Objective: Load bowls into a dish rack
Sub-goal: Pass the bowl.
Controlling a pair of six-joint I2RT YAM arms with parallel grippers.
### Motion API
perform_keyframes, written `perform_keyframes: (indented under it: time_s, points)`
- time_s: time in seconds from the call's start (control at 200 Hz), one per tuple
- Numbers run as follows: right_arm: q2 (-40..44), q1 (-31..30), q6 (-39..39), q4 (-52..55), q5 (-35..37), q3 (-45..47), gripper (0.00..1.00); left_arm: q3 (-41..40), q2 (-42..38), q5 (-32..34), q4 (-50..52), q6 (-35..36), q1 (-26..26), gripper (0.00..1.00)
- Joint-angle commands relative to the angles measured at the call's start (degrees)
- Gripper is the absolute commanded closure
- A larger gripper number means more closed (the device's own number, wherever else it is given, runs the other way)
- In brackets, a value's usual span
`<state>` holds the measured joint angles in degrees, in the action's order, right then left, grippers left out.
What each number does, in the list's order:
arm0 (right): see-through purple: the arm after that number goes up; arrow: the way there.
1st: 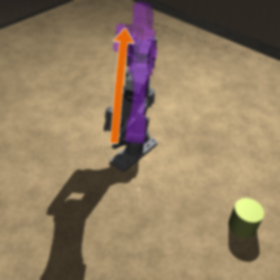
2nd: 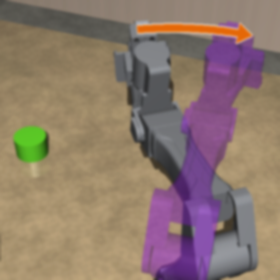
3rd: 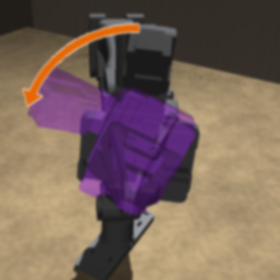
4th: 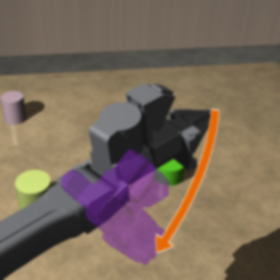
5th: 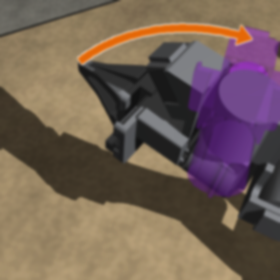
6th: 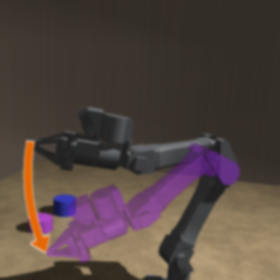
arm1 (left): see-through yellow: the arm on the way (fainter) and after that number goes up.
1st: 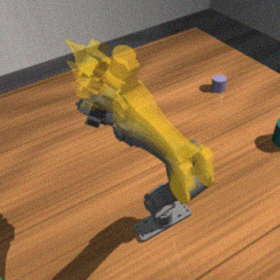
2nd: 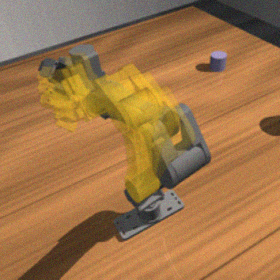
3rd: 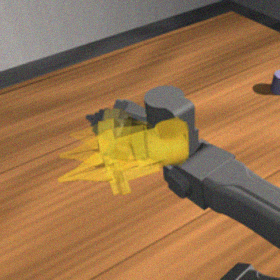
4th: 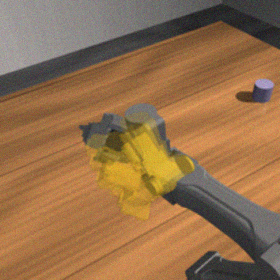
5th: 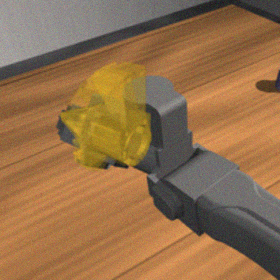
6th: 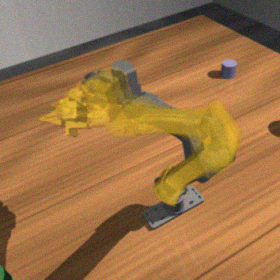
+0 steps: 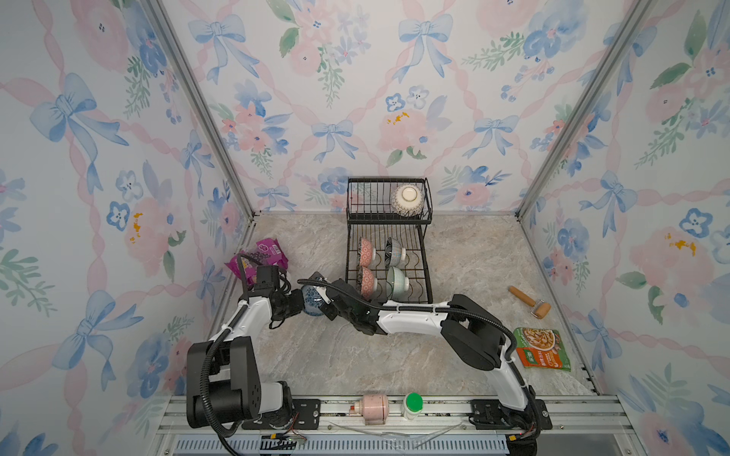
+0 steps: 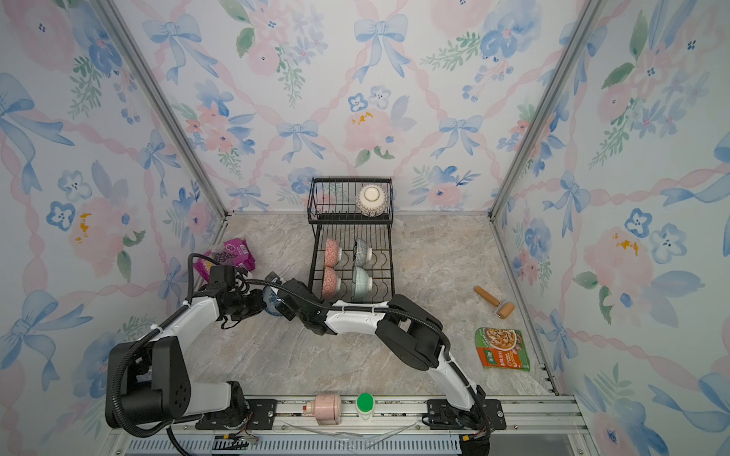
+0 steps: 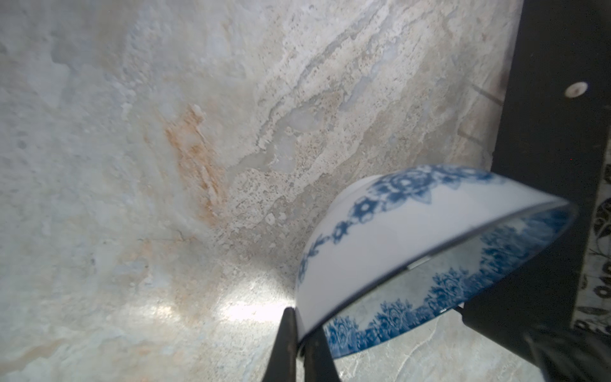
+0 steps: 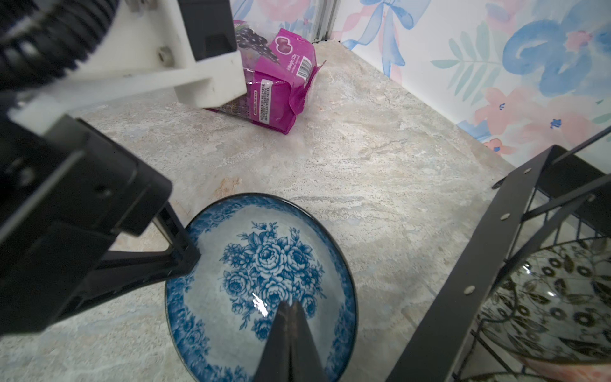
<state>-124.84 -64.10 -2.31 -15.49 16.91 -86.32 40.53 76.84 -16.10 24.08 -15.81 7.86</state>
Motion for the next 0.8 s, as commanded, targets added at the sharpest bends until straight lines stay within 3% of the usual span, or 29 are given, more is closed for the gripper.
perform_keyframes:
  time_s: [0.0,0.125,0.345,0.42,0.62,0.795]
  points:
    - [4.92,0.21,-1.7,-5.67,0.27,6.0,0.64,3.54,-1.95,1.09,2.63,0.39,-0.21,1.0]
    - [10.75,-0.53,-5.72,-13.91,1.0,14.23,0.29,7.99,-1.12,2.44,7.44,2.08,-0.56,1.0]
    - [12.3,-4.28,-26.31,-22.75,-2.49,22.79,0.12,12.95,-0.33,1.33,12.67,2.07,-3.01,1.0]
    - [10.93,-5.31,-31.05,-22.44,-1.68,21.74,0.12,13.98,-0.63,1.18,13.72,1.52,-4.17,1.0]
    - [9.59,-5.67,-35.6,-19.83,-1.49,17.83,0.23,15.11,-2.84,2.16,16.0,0.05,-6.45,1.0]
    - [8.31,-6.22,-41.57,-12.73,-1.8,14.51,0.39,15.06,-4.47,1.56,16.17,-1.1,-7.13,1.0]
